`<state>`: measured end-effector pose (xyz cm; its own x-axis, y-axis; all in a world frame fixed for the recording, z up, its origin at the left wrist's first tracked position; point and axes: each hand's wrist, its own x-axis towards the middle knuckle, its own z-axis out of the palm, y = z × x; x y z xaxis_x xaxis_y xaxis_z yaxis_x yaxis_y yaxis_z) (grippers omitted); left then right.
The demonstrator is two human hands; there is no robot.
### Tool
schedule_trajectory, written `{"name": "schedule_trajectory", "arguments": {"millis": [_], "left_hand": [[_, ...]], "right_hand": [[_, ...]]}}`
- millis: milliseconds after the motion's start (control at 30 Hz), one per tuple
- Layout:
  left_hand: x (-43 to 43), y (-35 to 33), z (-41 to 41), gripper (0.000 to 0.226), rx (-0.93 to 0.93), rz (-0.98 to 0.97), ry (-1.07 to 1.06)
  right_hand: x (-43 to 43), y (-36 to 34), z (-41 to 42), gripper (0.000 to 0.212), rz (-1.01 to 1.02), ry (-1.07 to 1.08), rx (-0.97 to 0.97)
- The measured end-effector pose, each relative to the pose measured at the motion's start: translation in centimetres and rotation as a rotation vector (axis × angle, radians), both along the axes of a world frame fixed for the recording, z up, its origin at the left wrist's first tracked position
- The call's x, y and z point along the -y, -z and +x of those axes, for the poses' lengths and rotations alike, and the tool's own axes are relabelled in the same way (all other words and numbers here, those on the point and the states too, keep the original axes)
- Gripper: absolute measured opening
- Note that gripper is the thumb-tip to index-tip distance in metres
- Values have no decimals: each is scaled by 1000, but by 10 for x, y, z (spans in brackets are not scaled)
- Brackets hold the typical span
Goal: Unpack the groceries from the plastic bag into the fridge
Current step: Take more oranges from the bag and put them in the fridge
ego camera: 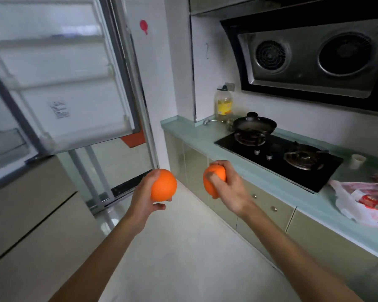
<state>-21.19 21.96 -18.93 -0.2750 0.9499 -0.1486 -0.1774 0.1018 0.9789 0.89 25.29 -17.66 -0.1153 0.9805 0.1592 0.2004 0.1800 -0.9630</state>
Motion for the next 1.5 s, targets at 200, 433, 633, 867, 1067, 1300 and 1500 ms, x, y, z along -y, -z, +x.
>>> {"name": "schedule_trajectory", "arguments": {"millis": [200,433,633,867,1067,1300,1500], "left_hand": [[36,-3,-127,77,-73,11,-241],[73,-20,-294,47,-222,116,-350],[94,-31,-404,51,-418,158,-446],[104,-24,-515,79,-770,99,-444],[81,-43,-595,73,-875,114,-600],[48,-92,-687,75,-908,-51,-838],[34,-102,-759,79,-1153,-369,-839]], "right_hand": [[3,-2,-118,43,107,-133,146],[-2,-7,-297,45,147,-233,86],[-11,-21,-432,58,109,-337,73],[-42,-23,-568,53,62,-469,30],[-94,-24,-679,44,170,-744,48],[-155,-60,-795,62,151,-1042,-77],[-188,-77,-907,60,224,-1166,31]]}}
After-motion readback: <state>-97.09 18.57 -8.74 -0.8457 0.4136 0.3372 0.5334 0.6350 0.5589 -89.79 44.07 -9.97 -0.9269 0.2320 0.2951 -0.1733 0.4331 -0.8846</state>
